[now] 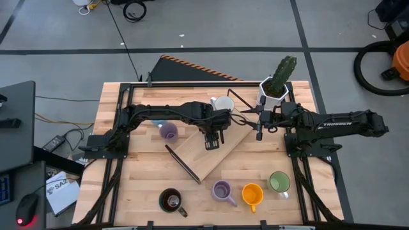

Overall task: Place coffee mugs
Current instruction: Put the blue mug on the shelf, then put the light blue mug on the shelf

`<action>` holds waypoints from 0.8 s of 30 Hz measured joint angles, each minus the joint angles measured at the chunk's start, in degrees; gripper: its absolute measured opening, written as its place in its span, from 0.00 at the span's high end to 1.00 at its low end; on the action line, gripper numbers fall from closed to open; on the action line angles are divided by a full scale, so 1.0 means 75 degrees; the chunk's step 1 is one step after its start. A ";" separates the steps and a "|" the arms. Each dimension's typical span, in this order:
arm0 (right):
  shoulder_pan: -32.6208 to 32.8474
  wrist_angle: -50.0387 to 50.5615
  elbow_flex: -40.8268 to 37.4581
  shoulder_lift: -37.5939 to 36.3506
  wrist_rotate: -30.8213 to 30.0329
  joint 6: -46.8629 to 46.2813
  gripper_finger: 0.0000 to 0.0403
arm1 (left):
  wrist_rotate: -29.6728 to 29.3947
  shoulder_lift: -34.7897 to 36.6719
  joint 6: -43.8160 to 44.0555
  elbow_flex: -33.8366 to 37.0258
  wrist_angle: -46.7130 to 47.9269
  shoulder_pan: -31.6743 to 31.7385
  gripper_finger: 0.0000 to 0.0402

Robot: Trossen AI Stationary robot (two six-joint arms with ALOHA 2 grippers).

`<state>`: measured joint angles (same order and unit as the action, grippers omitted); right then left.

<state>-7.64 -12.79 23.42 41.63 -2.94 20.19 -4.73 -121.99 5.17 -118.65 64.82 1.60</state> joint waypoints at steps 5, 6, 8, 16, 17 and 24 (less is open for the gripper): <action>0.0000 0.0109 0.0000 0.0000 0.0000 -0.0093 0.58 | -0.0021 0.0000 -0.0261 0.0000 0.0005 0.0009 0.52; 0.0000 0.0121 0.0000 0.0000 0.0000 -0.0094 0.58 | -0.0018 0.0000 -0.0355 0.0000 -0.0001 0.0006 0.51; 0.0000 0.0119 0.0000 0.0000 -0.0011 -0.0094 0.58 | -0.0018 0.0046 -0.0414 0.0000 0.0003 0.0003 0.49; 0.0004 0.0110 0.0000 0.0000 -0.0035 -0.0094 0.58 | -0.0100 0.0410 -0.0583 -0.0098 -0.0031 0.0006 0.49; 0.0009 0.0113 0.0000 0.0000 -0.0035 -0.0097 0.58 | -0.0100 0.0452 -0.0580 -0.0147 -0.0079 0.0006 0.49; 0.0015 0.0127 -0.0003 0.0000 -0.0035 -0.0095 0.58 | -0.0106 0.0516 -0.0653 -0.0344 -0.0037 0.0003 0.49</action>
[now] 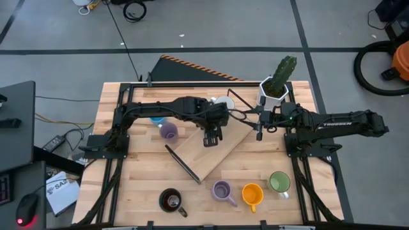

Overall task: Place coffee mugs
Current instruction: Put the light blue mug on the shelf

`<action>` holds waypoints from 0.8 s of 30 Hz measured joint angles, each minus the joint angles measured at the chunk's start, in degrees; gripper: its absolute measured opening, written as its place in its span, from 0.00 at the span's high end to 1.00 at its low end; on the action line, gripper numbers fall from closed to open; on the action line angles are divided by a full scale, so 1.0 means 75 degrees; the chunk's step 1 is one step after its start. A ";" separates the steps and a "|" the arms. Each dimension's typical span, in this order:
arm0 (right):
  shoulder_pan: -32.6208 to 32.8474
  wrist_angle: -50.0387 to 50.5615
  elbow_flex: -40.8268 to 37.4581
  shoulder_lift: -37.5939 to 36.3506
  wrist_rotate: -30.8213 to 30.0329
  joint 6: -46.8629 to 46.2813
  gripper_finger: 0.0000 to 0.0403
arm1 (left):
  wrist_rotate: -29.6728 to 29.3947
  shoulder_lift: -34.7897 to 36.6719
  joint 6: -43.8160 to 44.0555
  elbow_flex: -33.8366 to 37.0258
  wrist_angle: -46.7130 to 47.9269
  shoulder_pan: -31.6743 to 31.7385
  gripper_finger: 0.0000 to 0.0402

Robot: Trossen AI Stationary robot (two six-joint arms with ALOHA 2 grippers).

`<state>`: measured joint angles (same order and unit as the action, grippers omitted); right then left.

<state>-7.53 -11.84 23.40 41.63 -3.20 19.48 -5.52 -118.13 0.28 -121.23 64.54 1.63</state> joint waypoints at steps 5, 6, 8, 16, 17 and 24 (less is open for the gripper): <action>0.0000 -0.0002 0.0000 0.0000 0.0003 0.0004 0.58 | 0.0000 0.0024 -0.0044 -0.0008 0.0105 0.0003 0.49; 0.0000 -0.0005 0.0000 0.0000 0.0003 0.0001 0.58 | 0.0002 0.0048 -0.0069 -0.0008 0.0147 0.0000 0.49; 0.0000 -0.0003 0.0000 0.0000 0.0003 0.0001 0.58 | 0.0003 0.0168 -0.0070 -0.0003 0.0224 0.0000 0.49; 0.0043 -0.0005 0.0000 0.0000 0.0066 -0.0064 0.58 | -0.0485 0.0663 0.0286 -0.0004 0.1190 0.0000 0.49; 0.0044 -0.0006 0.0000 0.0000 0.0103 -0.0091 0.58 | -0.0536 0.0726 0.0337 0.0022 0.1320 -0.0002 0.49; 0.0050 -0.0014 -0.0003 0.0000 0.0178 -0.0142 0.58 | -0.0893 0.1232 0.0568 0.0834 0.1266 -0.0104 0.49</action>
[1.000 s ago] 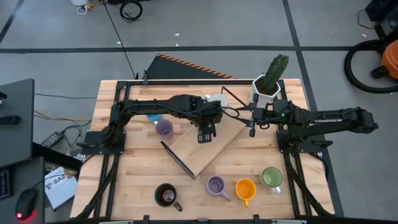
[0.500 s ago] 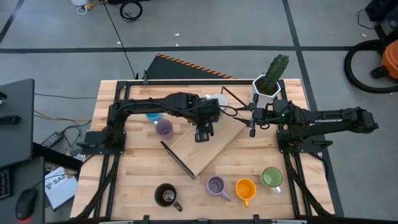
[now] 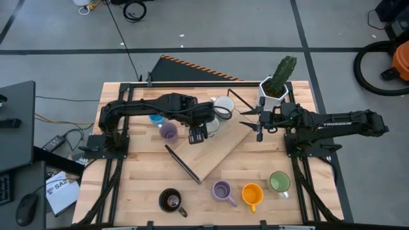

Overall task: Place coffee mugs
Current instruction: Put the light blue mug on the shelf

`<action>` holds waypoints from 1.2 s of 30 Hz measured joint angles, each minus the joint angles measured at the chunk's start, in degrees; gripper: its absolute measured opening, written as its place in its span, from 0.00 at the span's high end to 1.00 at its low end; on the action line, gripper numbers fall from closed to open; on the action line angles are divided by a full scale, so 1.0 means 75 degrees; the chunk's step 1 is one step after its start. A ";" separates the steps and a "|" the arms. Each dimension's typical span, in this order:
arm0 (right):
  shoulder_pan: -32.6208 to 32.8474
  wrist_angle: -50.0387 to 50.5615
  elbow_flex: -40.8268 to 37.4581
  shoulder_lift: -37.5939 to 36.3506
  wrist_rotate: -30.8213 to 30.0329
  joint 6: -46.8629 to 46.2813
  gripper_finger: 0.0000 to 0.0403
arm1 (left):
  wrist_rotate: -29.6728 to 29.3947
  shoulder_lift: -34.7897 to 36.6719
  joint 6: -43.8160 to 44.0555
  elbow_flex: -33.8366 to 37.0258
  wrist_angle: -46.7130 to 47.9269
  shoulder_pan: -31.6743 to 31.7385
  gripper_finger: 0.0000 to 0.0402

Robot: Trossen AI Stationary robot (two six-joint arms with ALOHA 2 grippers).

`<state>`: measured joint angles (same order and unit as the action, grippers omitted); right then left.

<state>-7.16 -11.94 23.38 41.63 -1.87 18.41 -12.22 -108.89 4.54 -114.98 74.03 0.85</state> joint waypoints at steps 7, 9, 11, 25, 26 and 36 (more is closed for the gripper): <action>0.0000 -0.0030 0.0000 0.0000 0.0003 -0.0062 0.58 | -0.0053 0.1134 0.0678 0.1714 -0.0798 0.0003 0.49; 0.0000 -0.0039 0.0000 -0.0003 0.0003 -0.0061 0.58 | -0.0183 0.1477 0.1082 0.2129 -0.0870 0.0037 0.49; 0.0002 -0.0041 0.0000 0.0000 0.0003 -0.0061 0.58 | -0.0365 0.1747 0.1606 0.2444 -0.0821 0.0099 0.49; 0.0002 -0.0005 0.0000 0.0000 0.0006 0.0060 0.58 | -0.0099 0.1985 0.4002 0.4746 0.0018 0.1350 0.49; 0.0000 0.0000 0.0000 0.0000 0.0006 0.0082 0.58 | -0.0053 0.1985 0.3921 0.4865 0.0009 0.1472 0.49; 0.0003 0.0098 0.0000 0.0000 0.0006 0.0111 0.58 | 0.0371 0.1988 0.3104 0.5208 -0.0435 0.2376 0.49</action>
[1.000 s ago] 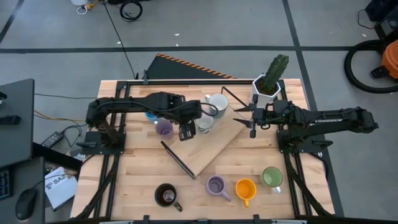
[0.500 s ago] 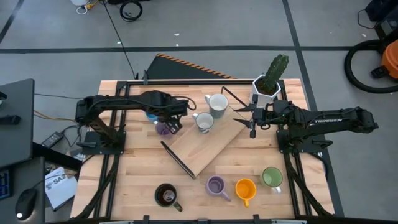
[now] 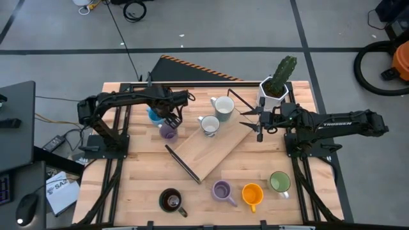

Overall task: Place coffee mugs
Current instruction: Put the light blue mug on the shelf

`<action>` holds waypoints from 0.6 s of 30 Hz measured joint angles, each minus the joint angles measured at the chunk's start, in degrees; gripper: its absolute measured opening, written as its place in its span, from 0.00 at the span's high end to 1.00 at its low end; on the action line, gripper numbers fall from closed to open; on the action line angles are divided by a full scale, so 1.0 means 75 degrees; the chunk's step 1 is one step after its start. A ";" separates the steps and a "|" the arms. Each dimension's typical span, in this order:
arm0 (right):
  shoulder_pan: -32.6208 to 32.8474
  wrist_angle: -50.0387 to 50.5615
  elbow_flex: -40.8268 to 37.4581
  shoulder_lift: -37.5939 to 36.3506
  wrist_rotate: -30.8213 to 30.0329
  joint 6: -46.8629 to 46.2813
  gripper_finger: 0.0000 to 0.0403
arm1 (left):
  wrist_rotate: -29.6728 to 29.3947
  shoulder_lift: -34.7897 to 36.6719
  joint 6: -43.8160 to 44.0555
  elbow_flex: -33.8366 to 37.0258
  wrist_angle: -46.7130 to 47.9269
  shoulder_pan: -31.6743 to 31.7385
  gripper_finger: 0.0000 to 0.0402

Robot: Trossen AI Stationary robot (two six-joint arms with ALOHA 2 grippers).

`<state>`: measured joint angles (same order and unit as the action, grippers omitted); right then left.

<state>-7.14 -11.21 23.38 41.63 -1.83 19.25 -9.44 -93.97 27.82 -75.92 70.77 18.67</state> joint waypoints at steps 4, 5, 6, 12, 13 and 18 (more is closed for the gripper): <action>-0.0002 0.0015 0.0000 0.0000 0.0000 0.0024 0.58 | 0.0103 0.0000 -0.0185 0.0036 0.0108 0.0120 0.49; -0.0001 0.0018 0.0000 0.0000 0.0000 0.0030 0.58 | 0.0100 0.0003 -0.0196 0.0084 0.0061 0.0133 0.49; -0.0002 0.0018 0.0000 0.0000 0.0000 0.0034 0.58 | 0.0103 0.0003 -0.0195 0.0153 0.0029 0.0140 0.49; -0.0002 0.0018 0.0000 0.0000 0.0000 0.0041 0.58 | 0.0082 0.0003 -0.0289 0.0602 -0.0078 0.0140 0.49; -0.0003 0.0018 0.0000 0.0000 0.0000 0.0041 0.58 | 0.0065 0.0003 -0.0355 0.0657 -0.0121 0.0140 0.49; -0.0003 -0.0039 0.0000 0.0000 0.0003 0.0035 0.58 | -0.0047 0.0003 -0.0517 0.0699 -0.0304 0.0132 0.49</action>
<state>-7.16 -11.50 23.38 41.63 -1.80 19.51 -9.79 -93.95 23.93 -70.67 68.49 19.66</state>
